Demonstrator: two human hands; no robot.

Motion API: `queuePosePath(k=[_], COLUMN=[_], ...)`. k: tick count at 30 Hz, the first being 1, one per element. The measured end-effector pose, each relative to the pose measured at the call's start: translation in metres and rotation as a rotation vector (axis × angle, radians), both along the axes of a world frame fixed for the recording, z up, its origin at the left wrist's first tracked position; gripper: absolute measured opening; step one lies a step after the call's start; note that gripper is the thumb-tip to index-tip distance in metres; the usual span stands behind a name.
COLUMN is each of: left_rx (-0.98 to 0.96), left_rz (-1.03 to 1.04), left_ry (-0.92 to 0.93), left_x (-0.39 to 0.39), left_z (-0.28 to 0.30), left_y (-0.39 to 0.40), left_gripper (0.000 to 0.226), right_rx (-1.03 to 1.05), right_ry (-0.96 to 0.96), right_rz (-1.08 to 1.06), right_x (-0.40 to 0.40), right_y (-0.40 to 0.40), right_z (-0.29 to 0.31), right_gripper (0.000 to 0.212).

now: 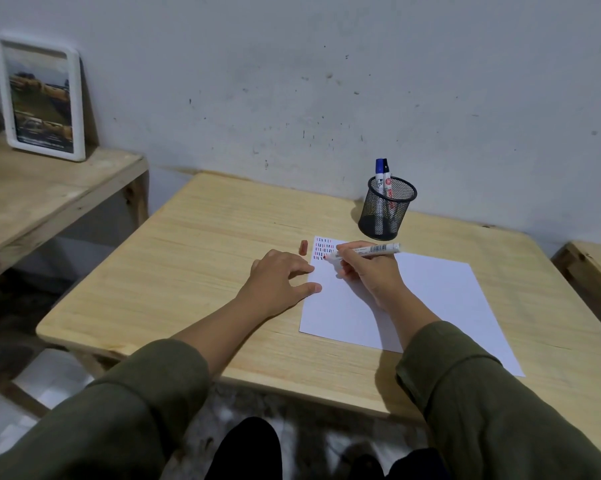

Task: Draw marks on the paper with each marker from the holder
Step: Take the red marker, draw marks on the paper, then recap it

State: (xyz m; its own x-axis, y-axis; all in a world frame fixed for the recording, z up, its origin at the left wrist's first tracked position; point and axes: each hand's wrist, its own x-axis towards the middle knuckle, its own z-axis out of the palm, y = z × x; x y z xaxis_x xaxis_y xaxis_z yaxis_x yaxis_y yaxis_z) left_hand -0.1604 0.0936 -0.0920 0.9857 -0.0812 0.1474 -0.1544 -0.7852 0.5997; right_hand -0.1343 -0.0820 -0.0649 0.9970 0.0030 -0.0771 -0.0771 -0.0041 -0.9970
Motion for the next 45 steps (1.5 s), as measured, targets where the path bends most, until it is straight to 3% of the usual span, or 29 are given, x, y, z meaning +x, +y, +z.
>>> queuePosePath(k=[16, 21, 26, 30, 35, 45], left_rx=[-0.002, 0.0, -0.326, -0.318, -0.219, -1.013], left_rz=[0.0, -0.001, 0.15, 0.16, 0.188, 0.297], left_ry=[0.0, 0.008, -0.102, -0.061, -0.006, 0.028], left_x=[-0.001, -0.001, 0.007, 0.024, 0.045, 0.055], left_z=[0.001, 0.002, 0.013, 0.019, 0.014, 0.052], left_y=[-0.001, -0.001, -0.004, -0.013, -0.019, -0.049], left_gripper=[0.045, 0.043, 0.045, 0.045, 0.024, 0.02], right_rx=[-0.013, 0.115, 0.185, 0.229, 0.238, 0.253], right_ry=[0.015, 0.023, 0.04, 0.038, 0.011, -0.101], right_rz=[0.005, -0.029, 0.01, -0.002, -0.021, 0.012], right_x=[0.003, 0.003, 0.003, 0.004, 0.005, 0.018], right_y=[-0.001, -0.001, -0.005, -0.01, -0.014, -0.027], right_z=[-0.002, -0.003, 0.0, 0.003, 0.007, 0.051], right_gripper=[0.013, 0.003, 0.022, 0.029, 0.017, 0.017])
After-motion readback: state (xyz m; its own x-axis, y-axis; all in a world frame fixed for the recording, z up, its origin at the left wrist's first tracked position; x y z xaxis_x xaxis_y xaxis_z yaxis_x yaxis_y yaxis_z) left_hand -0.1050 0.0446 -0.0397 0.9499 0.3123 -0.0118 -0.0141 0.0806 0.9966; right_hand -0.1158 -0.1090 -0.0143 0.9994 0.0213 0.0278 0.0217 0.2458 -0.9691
